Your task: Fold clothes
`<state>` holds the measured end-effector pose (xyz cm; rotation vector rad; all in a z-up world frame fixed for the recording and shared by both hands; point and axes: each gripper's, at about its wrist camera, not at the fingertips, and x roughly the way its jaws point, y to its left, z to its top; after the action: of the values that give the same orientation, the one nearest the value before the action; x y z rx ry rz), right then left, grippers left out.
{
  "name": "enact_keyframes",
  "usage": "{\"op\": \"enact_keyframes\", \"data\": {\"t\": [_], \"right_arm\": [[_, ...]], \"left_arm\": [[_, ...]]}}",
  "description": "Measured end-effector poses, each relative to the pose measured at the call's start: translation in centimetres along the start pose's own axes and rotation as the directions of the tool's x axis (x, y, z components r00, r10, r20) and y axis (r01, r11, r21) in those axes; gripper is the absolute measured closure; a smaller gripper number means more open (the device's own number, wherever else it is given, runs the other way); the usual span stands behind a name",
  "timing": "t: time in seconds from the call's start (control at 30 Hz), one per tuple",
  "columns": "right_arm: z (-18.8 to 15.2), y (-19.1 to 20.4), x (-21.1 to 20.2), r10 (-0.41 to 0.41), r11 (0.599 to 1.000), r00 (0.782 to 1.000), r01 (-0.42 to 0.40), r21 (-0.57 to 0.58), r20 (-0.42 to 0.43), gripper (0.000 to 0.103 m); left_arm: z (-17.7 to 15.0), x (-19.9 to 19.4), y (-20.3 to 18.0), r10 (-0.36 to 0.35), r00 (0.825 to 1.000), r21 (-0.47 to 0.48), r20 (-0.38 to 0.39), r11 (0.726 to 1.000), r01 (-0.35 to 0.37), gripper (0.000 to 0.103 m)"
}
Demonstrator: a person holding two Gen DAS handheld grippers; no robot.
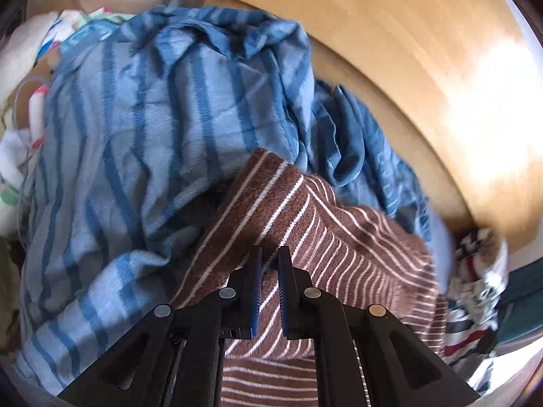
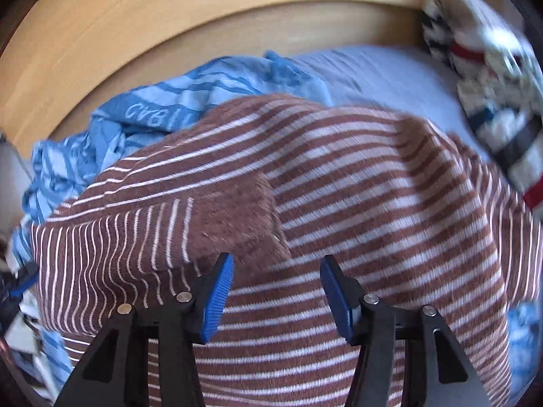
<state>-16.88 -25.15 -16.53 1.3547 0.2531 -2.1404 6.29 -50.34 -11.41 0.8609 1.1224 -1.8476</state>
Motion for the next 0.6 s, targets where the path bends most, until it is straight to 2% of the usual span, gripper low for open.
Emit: {"op": "enact_keyframes", "data": {"t": [0.07, 0.1, 0.13, 0.17, 0.2, 0.27, 0.37, 0.47, 0.5, 0.6], "right_arm": [[0.4, 1.6, 0.7, -0.001, 0.996, 1.000, 0.001, -0.086, 0.001, 0.040], [0.5, 2.4, 1.6, -0.002, 0.991, 1.000, -0.002, -0.133, -0.031, 0.043], [0.4, 2.4, 2.1, -0.030, 0.989, 0.998, 0.022, -0.145, -0.049, 0.049], [0.3, 2.4, 2.7, -0.058, 0.986, 0.996, 0.047, -0.157, -0.067, 0.066], [0.1, 2.3, 3.3, -0.086, 0.983, 0.993, 0.071, -0.170, -0.084, 0.075], [-0.5, 0.3, 2.6, -0.131, 0.989, 0.986, 0.122, -0.083, -0.106, 0.088], [-1.7, -2.4, 0.9, -0.155, 0.988, 0.983, 0.156, 0.007, -0.103, 0.088], [-2.2, -1.9, -1.0, -0.014, 1.000, 0.998, 0.013, -0.007, -0.066, 0.088], [-2.0, -0.6, -1.2, 0.015, 0.998, 0.998, -0.018, -0.054, -0.061, 0.088], [-1.4, 2.9, -0.8, 0.081, 0.985, 0.993, -0.092, -0.148, -0.081, 0.088]], "left_arm": [[0.1, 1.5, -1.0, 0.055, 0.998, 0.056, -0.008, 0.997, -0.055, 0.094], [0.1, 2.1, -1.3, 0.083, 0.997, 0.078, -0.005, 0.994, -0.082, 0.094], [0.3, 2.6, -1.0, 0.108, 0.994, 0.073, -0.007, 0.992, -0.107, 0.094], [0.5, 3.1, -0.7, 0.133, 0.991, 0.061, -0.011, 0.989, -0.132, 0.094], [0.7, 3.4, 0.1, 0.144, 0.989, 0.033, -0.018, 0.989, -0.143, 0.094], [1.2, 4.1, 2.0, 0.144, 0.989, -0.032, -0.041, 0.989, -0.145, 0.094], [1.2, 4.4, 3.4, 0.140, 0.989, -0.052, -0.046, 0.988, -0.142, 0.094], [0.6, 4.4, 2.2, 0.199, 0.980, 0.052, -0.006, 0.979, -0.199, 0.094], [0.5, 4.4, 1.9, 0.212, 0.977, 0.066, 0.003, 0.975, -0.212, 0.094], [0.4, 2.6, 1.7, 0.179, 0.984, 0.052, 0.015, 0.982, -0.179, 0.094]]}}
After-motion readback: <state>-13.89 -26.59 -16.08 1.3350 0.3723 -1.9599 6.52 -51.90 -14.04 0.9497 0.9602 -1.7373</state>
